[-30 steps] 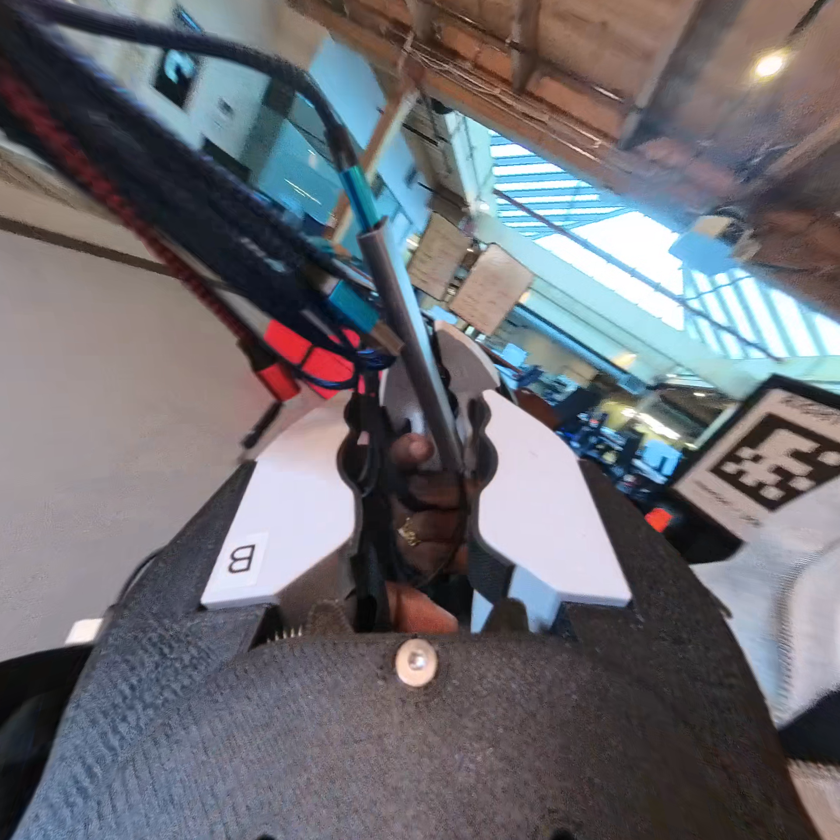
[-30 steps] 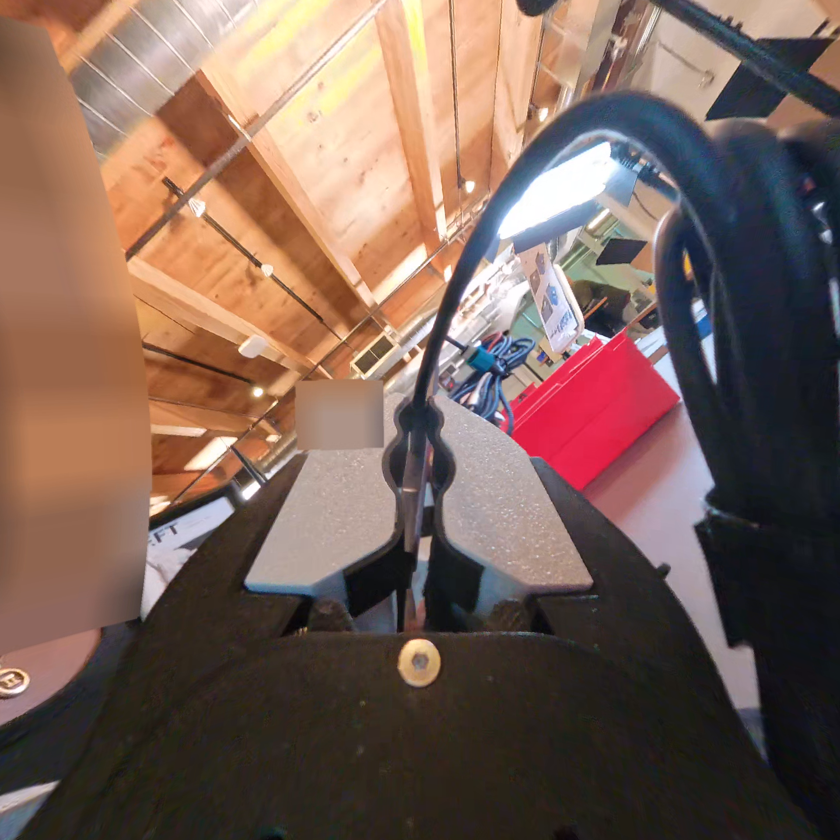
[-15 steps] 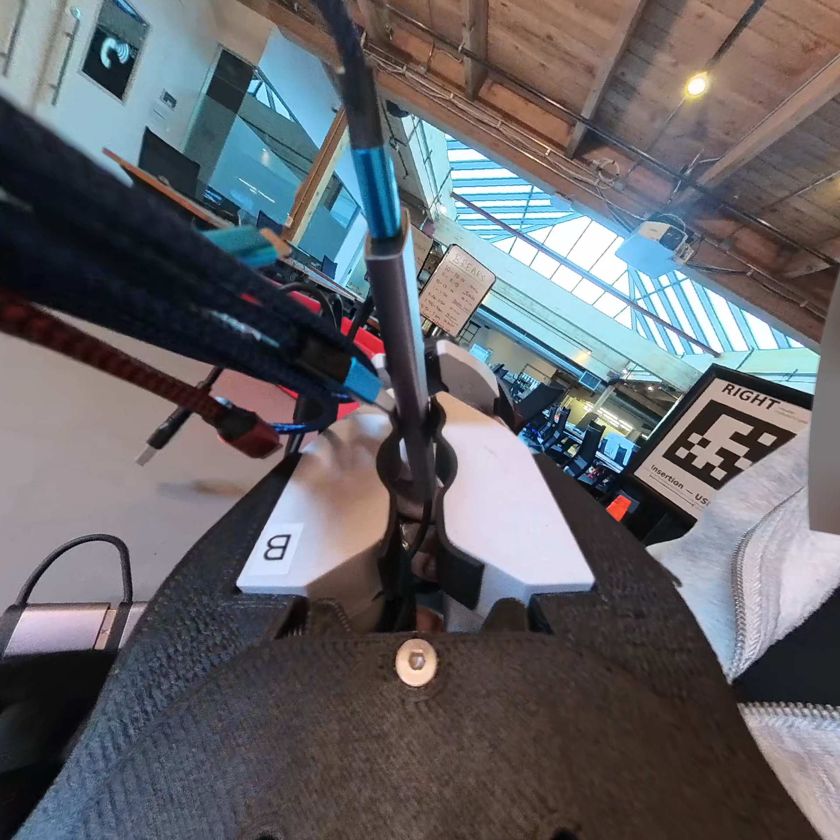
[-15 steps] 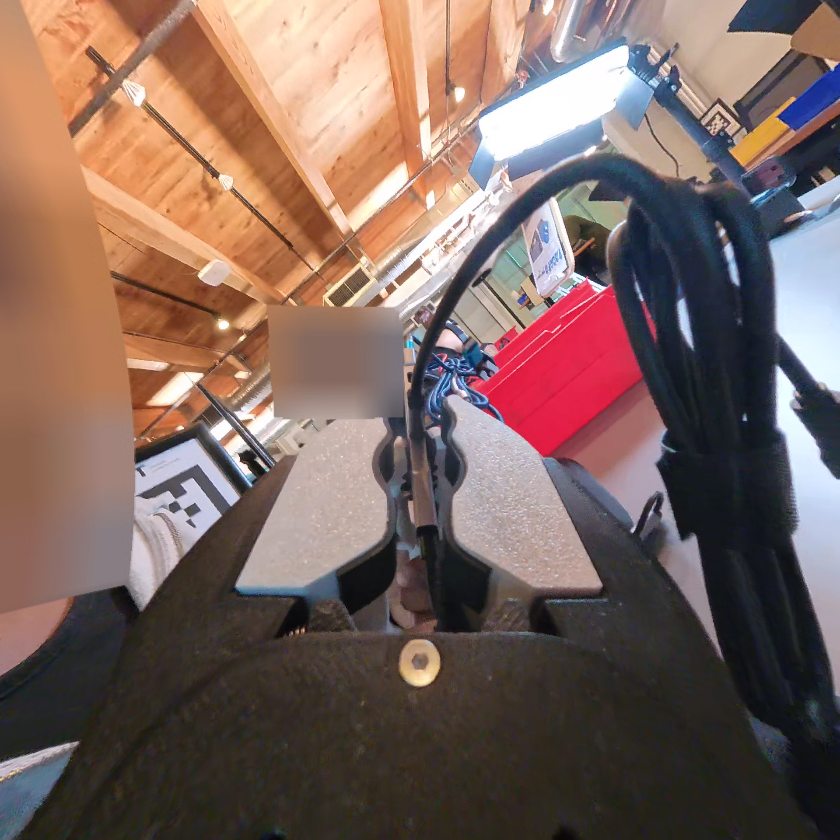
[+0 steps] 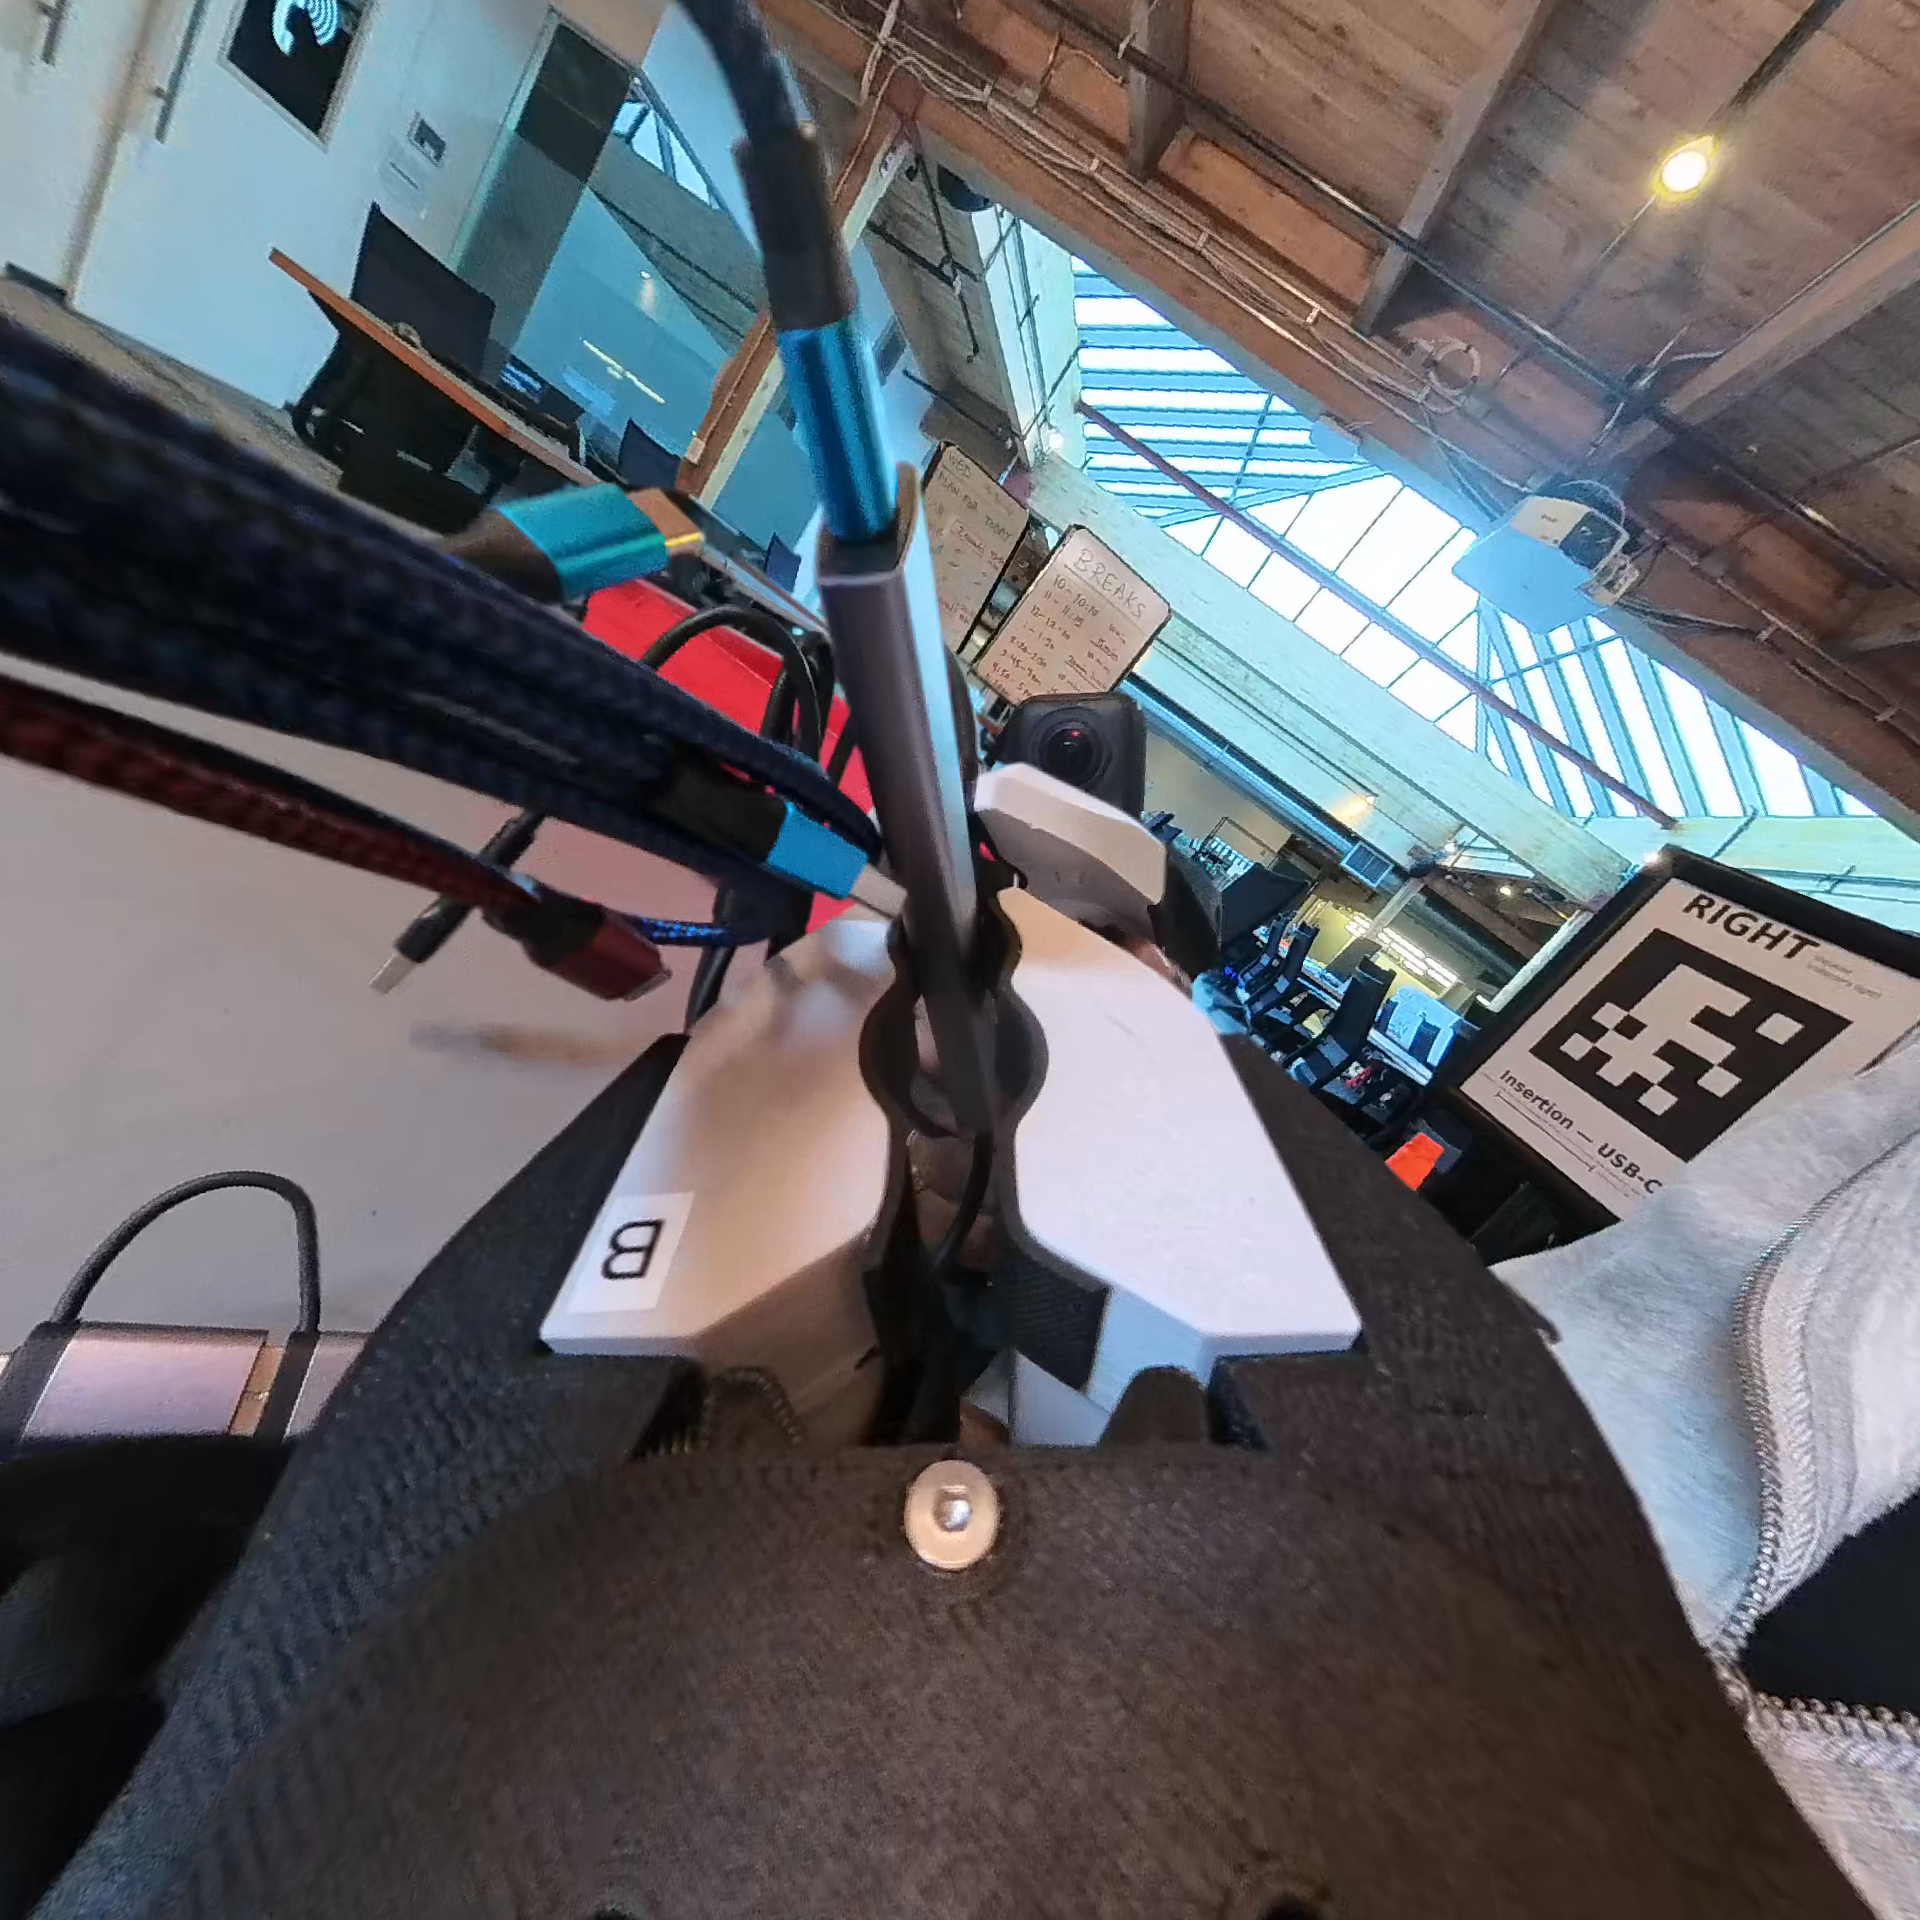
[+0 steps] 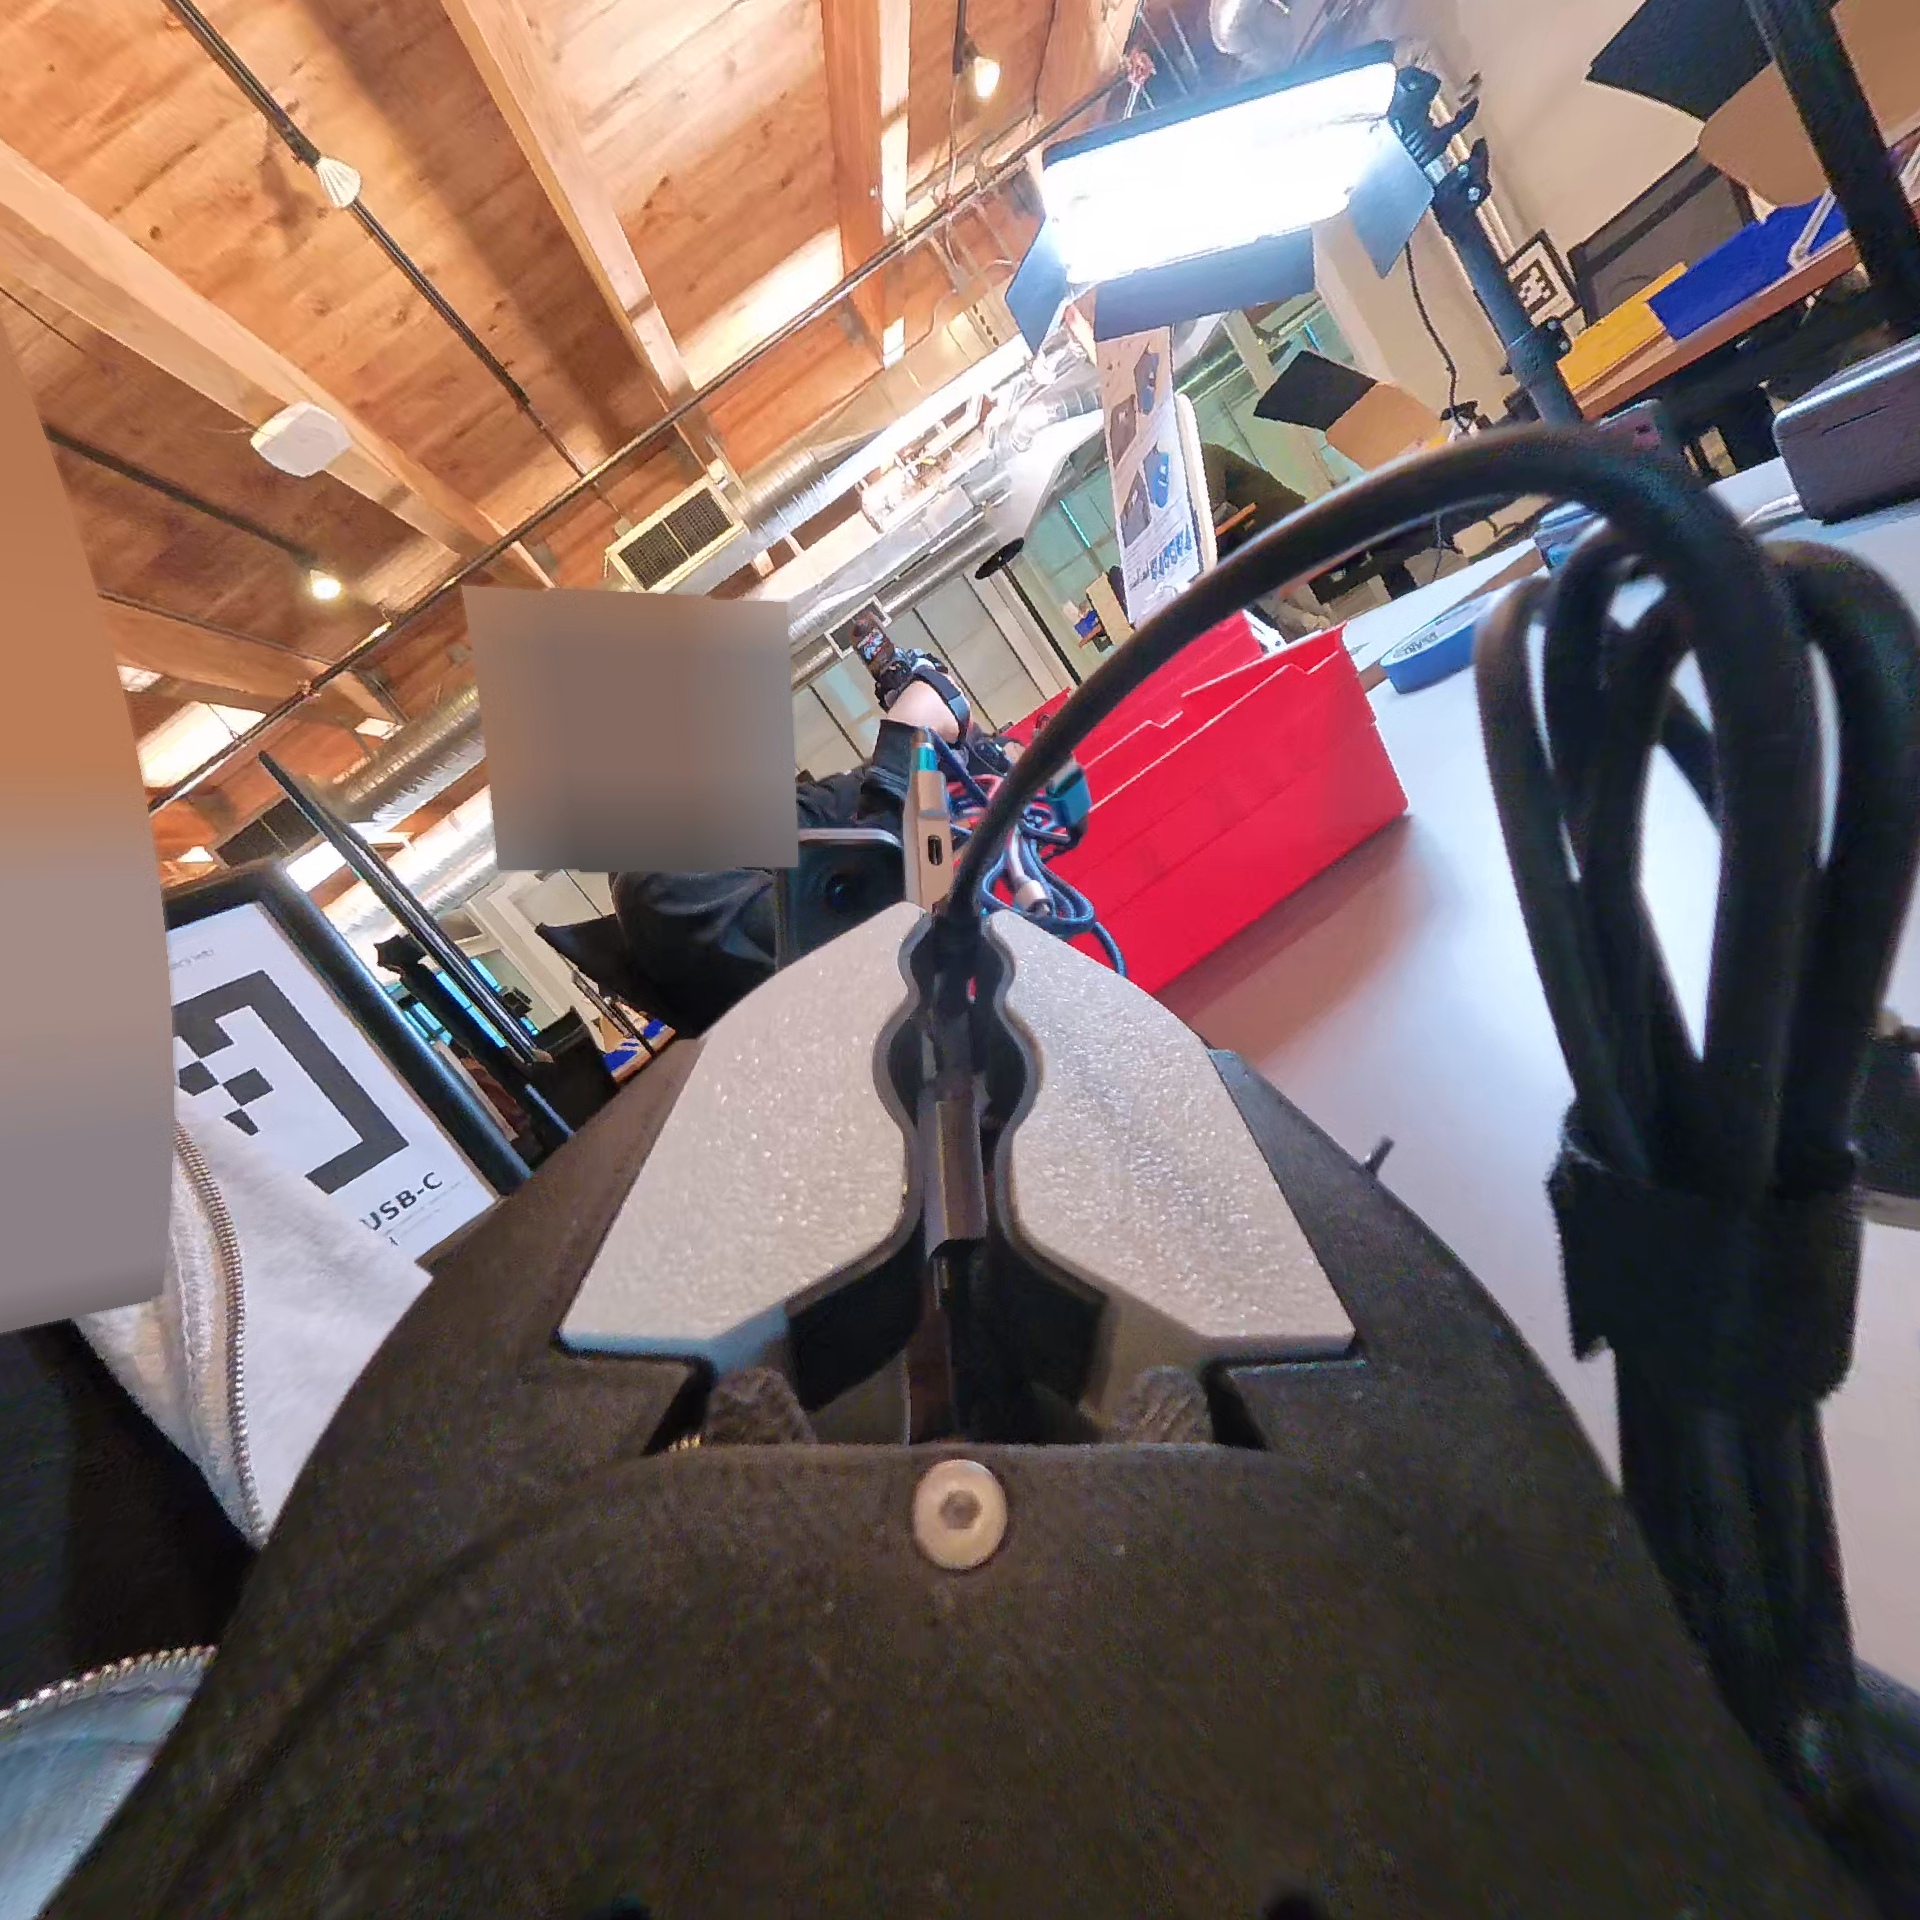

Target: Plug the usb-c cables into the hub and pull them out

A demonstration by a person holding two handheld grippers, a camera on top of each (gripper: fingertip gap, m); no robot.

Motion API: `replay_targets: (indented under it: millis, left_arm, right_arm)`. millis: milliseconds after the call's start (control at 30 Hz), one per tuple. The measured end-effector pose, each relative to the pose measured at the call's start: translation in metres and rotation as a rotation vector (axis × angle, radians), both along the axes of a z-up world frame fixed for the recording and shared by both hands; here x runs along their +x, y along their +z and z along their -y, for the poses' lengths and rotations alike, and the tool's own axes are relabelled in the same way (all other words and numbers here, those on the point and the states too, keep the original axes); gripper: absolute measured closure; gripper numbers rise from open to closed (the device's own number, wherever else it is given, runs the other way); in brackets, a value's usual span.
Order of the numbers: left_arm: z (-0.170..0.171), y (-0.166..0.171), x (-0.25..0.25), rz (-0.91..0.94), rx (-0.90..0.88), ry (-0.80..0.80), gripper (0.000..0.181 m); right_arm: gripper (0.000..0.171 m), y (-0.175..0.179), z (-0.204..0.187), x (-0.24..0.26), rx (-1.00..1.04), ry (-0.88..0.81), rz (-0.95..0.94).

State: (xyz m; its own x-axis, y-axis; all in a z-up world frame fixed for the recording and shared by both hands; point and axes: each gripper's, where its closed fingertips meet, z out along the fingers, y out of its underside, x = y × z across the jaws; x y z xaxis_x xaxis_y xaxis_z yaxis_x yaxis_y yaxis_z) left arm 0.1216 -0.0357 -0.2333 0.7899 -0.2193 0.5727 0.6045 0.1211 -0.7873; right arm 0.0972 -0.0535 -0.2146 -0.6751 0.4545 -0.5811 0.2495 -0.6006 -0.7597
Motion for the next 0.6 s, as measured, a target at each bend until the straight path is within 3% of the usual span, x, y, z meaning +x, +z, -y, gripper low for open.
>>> replay_targets:
  millis: [167, 367, 500, 600]
  left_arm:
    - [0.009, 0.006, 0.0, 0.037, 0.072, -0.028, 0.17]
    - [0.009, 0.008, 0.008, -0.003, 0.083, -0.062, 0.171]
    - [0.013, 0.007, 0.004, 0.038, 0.101, -0.066, 0.171]
    - [0.009, 0.007, 0.01, 0.002, 0.085, -0.071, 0.17]
  right_arm:
    - [0.166, 0.003, 0.004, 0.001, -0.128, -0.037, -0.037]
    - [0.166, 0.007, 0.008, 0.008, 0.156, 0.002, 0.025]
    - [0.165, -0.002, 0.005, 0.01, -0.148, -0.037, 0.064]
    - [0.165, 0.003, 0.003, 0.013, 0.114, -0.031, 0.063]
